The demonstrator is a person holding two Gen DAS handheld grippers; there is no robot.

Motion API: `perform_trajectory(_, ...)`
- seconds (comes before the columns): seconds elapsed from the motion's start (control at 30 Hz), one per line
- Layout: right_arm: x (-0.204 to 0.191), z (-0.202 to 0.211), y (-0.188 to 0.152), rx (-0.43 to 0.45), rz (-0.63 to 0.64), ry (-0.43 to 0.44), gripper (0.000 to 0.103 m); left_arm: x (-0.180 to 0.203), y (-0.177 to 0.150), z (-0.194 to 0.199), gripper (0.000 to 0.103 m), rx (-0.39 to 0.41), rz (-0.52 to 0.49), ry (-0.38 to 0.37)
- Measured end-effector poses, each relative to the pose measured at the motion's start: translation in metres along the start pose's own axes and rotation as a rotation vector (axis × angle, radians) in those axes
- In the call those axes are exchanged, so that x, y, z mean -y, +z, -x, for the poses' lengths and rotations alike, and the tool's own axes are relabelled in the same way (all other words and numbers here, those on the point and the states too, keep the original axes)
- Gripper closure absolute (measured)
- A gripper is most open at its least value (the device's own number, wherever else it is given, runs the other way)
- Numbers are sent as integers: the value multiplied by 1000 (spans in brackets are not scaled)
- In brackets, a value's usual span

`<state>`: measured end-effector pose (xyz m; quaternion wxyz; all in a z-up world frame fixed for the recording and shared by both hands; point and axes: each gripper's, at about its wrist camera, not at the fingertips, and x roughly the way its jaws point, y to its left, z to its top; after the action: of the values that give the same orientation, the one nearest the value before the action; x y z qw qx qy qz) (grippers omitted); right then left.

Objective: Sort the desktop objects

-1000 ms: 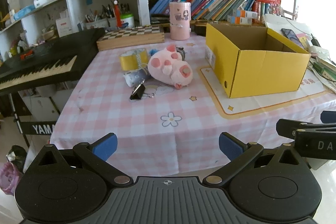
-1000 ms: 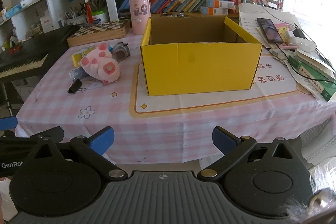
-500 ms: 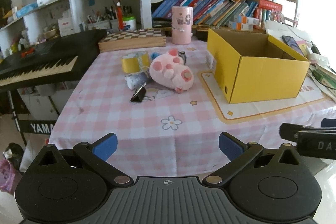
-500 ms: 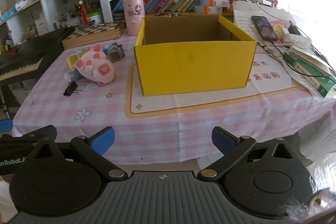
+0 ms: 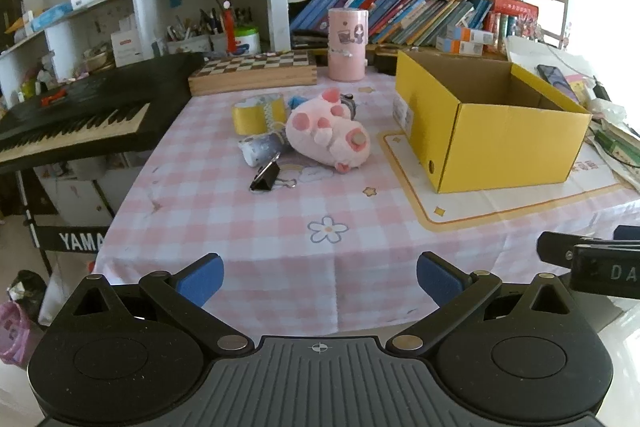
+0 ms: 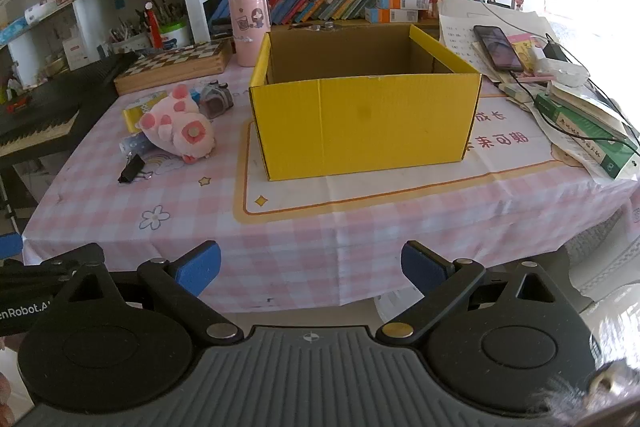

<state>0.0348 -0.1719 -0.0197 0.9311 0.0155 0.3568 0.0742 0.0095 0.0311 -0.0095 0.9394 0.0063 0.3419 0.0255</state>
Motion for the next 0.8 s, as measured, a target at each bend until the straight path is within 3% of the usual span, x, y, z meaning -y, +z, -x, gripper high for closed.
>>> perform_trajectory(0.2, -5, 3, -1, 11, 25, 20, 14, 8, 0, 3, 0, 11, -48, -20)
perform_trajectory(0.4, -7, 5, -1, 26, 38, 36, 15, 8, 2, 4, 0, 20, -75, 26)
perform_trajectory(0.8, -15, 6, 0, 18, 49, 54, 15, -3, -1, 3, 0, -7, -45, 3)
